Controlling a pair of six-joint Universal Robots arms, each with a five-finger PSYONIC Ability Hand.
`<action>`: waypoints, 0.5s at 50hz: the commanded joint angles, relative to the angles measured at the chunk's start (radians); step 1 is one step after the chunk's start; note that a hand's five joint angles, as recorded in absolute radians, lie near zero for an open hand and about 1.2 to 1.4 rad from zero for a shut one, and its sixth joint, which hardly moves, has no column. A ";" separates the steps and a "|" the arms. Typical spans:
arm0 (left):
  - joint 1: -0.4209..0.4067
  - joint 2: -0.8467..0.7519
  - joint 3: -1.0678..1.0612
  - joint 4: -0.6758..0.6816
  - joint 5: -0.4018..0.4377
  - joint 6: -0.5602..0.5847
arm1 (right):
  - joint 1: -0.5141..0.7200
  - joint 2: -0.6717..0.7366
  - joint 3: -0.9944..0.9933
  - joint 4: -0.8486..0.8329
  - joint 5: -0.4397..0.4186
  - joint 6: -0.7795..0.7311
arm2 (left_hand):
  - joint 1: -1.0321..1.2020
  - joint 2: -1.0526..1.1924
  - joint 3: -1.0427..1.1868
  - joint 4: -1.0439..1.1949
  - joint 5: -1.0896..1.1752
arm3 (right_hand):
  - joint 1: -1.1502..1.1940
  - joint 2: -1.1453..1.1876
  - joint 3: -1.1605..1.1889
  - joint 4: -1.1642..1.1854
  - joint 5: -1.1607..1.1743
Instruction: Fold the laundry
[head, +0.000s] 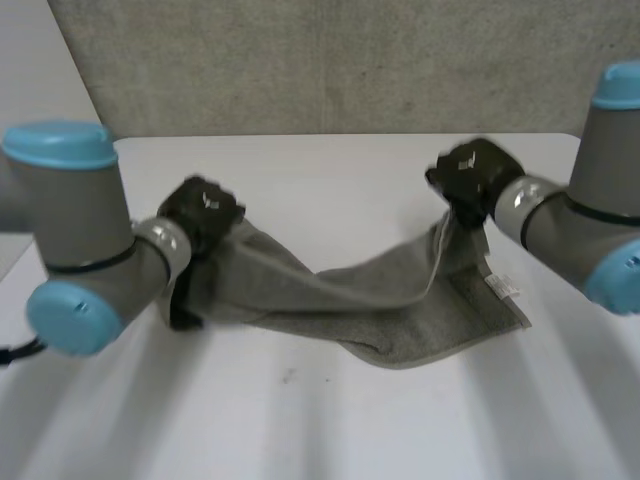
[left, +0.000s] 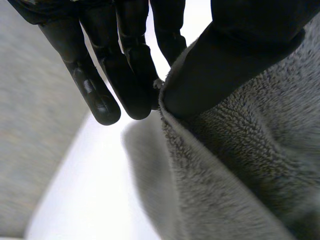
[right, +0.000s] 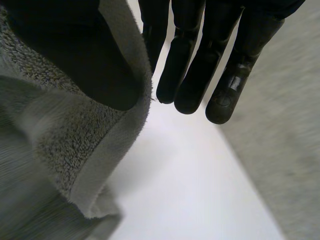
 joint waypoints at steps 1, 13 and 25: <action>0.002 -0.141 0.560 0.289 -0.101 0.005 | 0.008 0.041 -0.288 -0.457 0.159 0.087 | 0.208 0.179 0.180 0.179 0.187 | 0.421 0.221 0.209 0.204 0.238; -0.001 0.065 0.424 0.466 -0.118 -0.156 | -0.004 -0.038 -0.152 -0.775 0.113 0.208 | 0.208 0.179 0.180 0.179 0.187 | 0.421 0.221 0.209 0.204 0.238; -0.015 0.125 -0.210 0.474 -0.109 -0.171 | -0.081 -0.019 0.198 -0.690 -0.077 0.279 | 0.208 0.179 0.180 0.179 0.187 | 0.421 0.221 0.209 0.204 0.238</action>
